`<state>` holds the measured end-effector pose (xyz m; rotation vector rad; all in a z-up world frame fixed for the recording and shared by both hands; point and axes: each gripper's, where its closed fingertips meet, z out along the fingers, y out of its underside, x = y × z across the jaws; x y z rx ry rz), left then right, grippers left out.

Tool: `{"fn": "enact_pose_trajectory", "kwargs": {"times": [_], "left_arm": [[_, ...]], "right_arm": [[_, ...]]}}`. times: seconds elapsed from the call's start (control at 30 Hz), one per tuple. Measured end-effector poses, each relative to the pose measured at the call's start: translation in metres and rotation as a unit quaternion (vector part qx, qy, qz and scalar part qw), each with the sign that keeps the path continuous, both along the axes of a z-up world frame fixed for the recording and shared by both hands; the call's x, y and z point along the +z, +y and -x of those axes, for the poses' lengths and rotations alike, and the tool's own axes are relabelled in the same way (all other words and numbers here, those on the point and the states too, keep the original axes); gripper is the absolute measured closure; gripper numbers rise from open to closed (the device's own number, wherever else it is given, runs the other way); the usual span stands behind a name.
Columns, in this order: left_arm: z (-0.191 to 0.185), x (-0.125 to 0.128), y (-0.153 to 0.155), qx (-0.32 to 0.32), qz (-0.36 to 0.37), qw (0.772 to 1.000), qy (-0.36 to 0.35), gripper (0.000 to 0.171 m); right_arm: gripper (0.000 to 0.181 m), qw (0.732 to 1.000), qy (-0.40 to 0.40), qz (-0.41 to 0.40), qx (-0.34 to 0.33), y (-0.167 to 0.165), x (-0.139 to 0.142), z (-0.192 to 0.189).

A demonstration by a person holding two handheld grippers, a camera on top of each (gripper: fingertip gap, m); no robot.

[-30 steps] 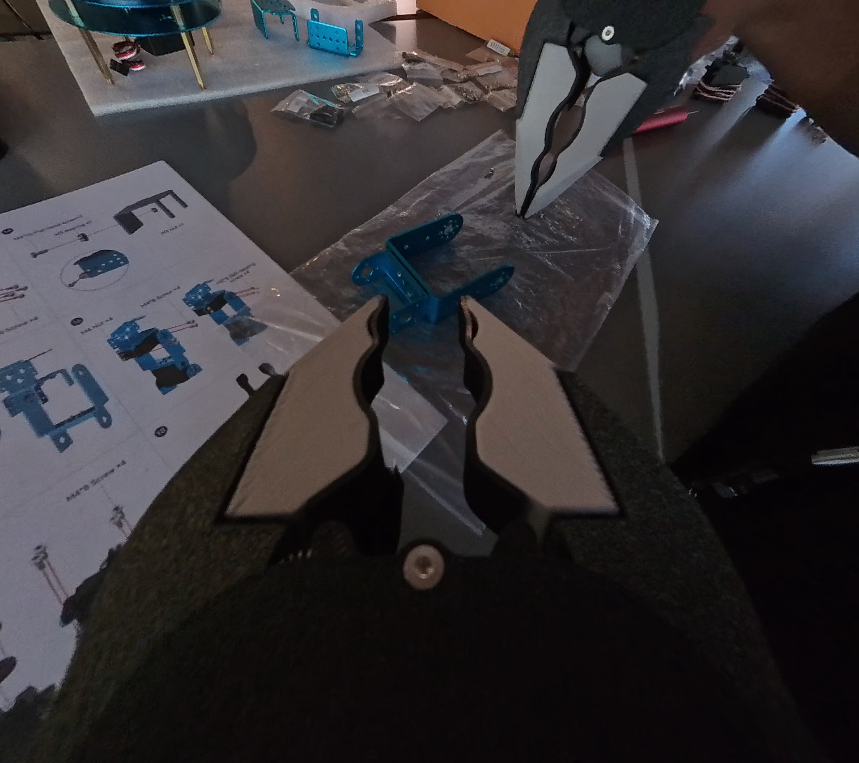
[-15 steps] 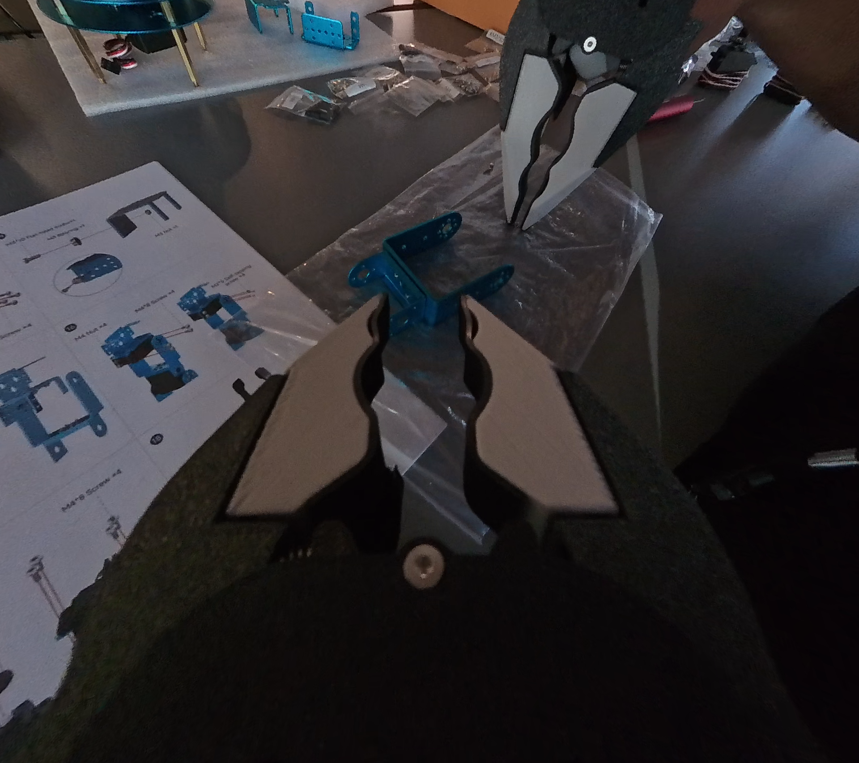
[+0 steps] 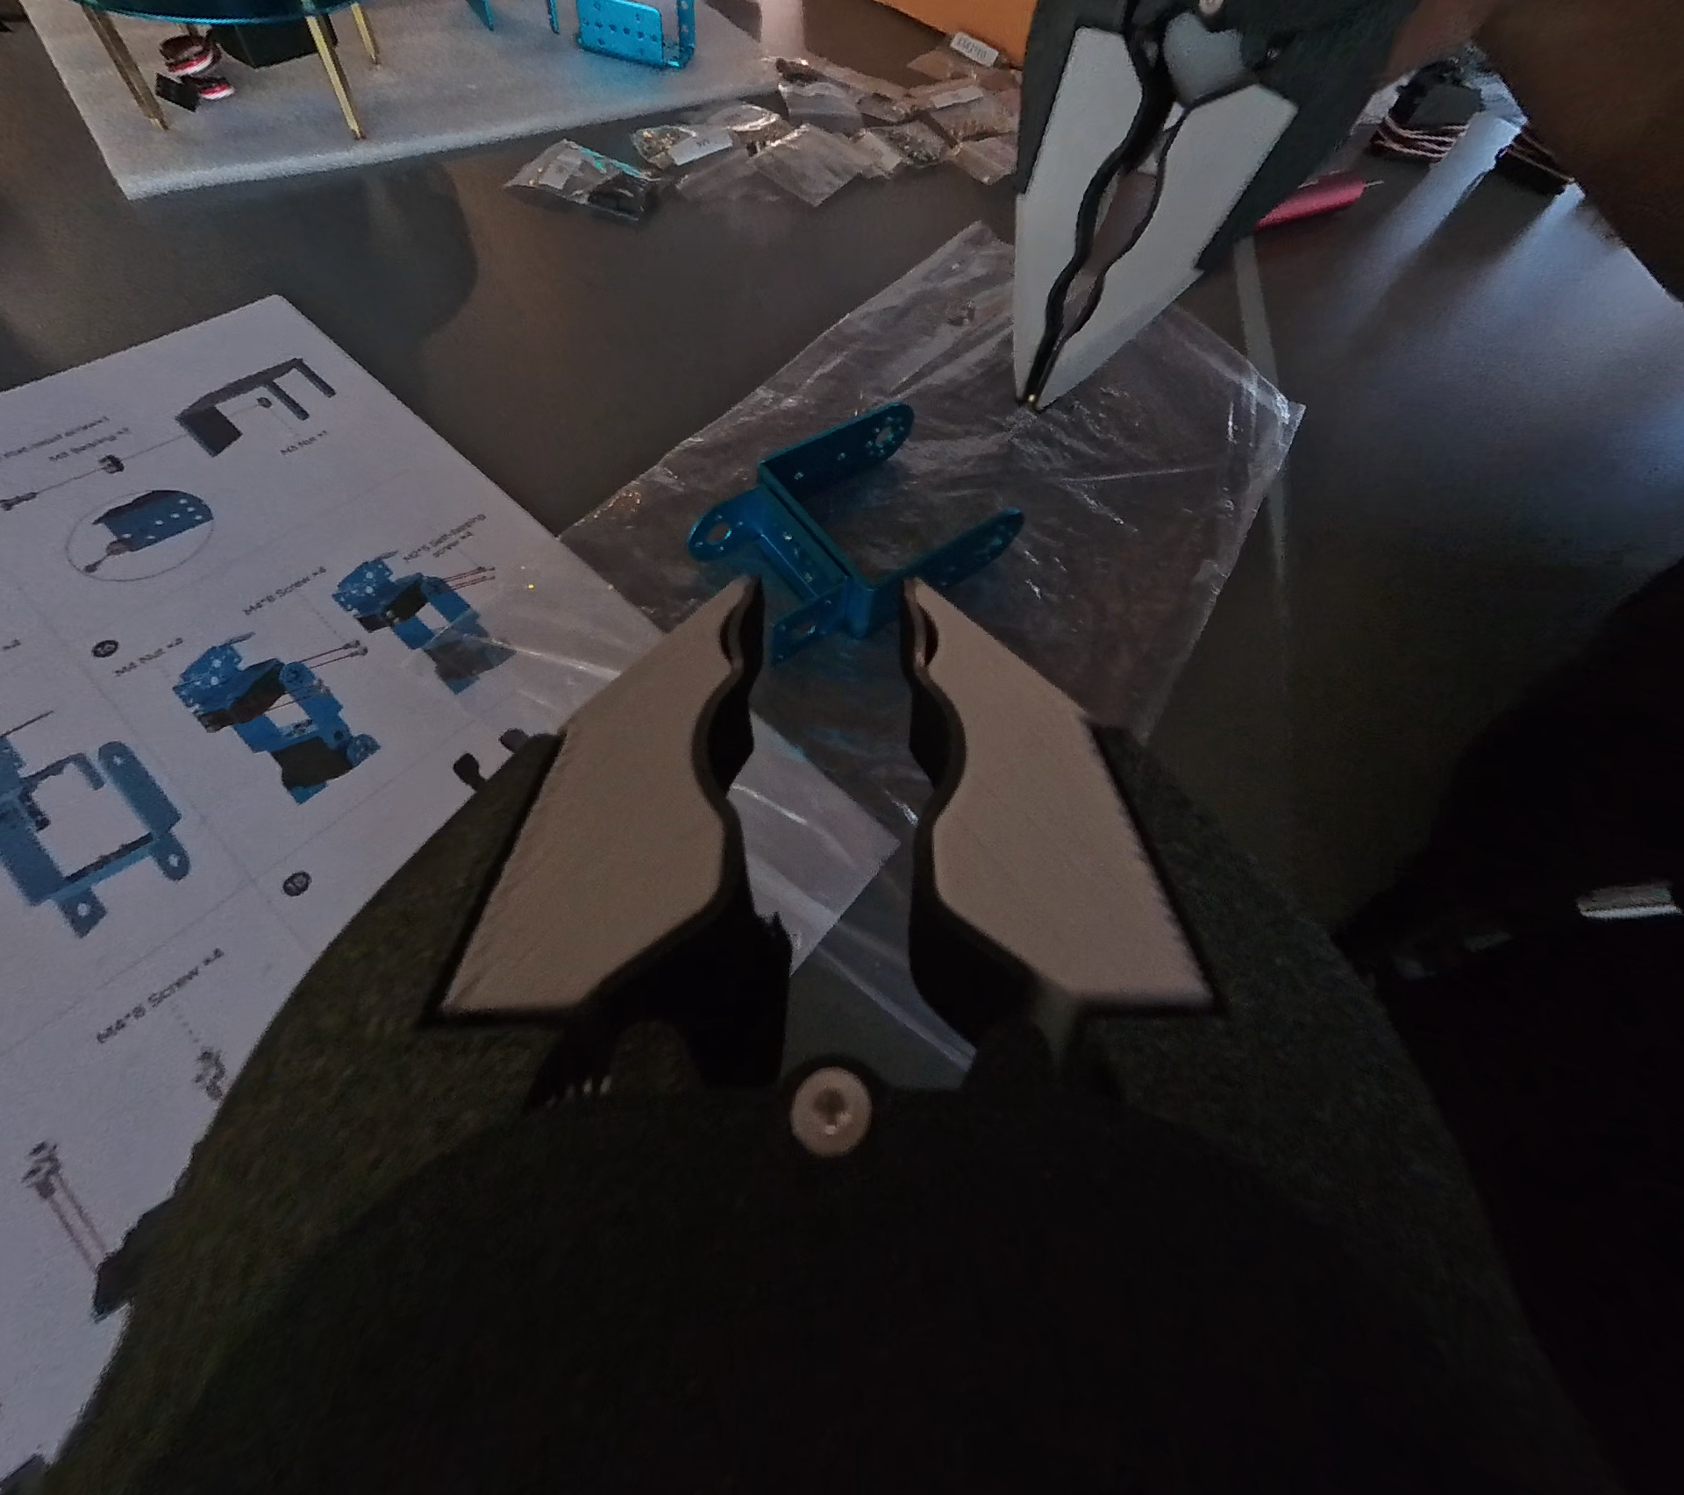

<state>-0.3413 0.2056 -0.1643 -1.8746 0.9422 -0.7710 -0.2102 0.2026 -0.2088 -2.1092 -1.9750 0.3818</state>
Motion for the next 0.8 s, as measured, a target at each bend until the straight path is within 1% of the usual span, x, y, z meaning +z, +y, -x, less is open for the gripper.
{"fn": "enact_pose_trajectory", "kwargs": {"times": [0.1,0.13,0.2,0.27,0.33,0.4,0.5,0.57,0.67,0.8], "left_arm": [[-0.004,-0.004,0.001,-0.013,0.014,1.0,0.004,0.143],[-0.006,-0.006,0.001,-0.019,0.022,1.0,0.005,0.142],[-0.008,-0.006,0.002,-0.028,0.035,0.999,0.007,0.134],[-0.012,-0.001,0.0,-0.044,0.042,0.998,0.008,0.127],[-0.017,0.001,-0.002,-0.07,0.052,0.996,0.014,0.118],[-0.022,-0.004,-0.002,-0.093,0.067,0.993,0.027,0.111],[-0.027,-0.017,0.0,-0.12,0.104,0.986,0.043,0.102],[-0.031,-0.022,-0.001,-0.135,0.127,0.982,0.044,0.098],[-0.036,-0.028,-0.006,-0.163,0.154,0.973,0.05,0.097],[-0.042,-0.027,-0.009,-0.184,0.153,0.97,0.047,0.097]], "right_arm": [[0.181,0.996,0.065,0.024,-0.056,0.0,0.004,0.013],[0.181,0.992,0.09,0.032,-0.086,0.002,0.005,0.02],[0.181,0.976,0.138,0.046,-0.161,0.011,0.008,0.037],[0.18,0.955,0.187,0.089,-0.213,0.009,0.012,0.056],[0.181,0.94,0.211,0.086,-0.254,0.014,0.012,0.067],[0.181,0.93,0.227,0.06,-0.283,0.021,0.013,0.074],[0.181,0.917,0.246,0.04,-0.312,0.026,0.016,0.079],[0.181,0.914,0.25,0.028,-0.32,0.028,0.015,0.08],[0.181,0.91,0.25,0.026,-0.33,0.029,0.011,0.084],[0.181,0.899,0.263,0.032,-0.348,0.032,0.01,0.089]]}}
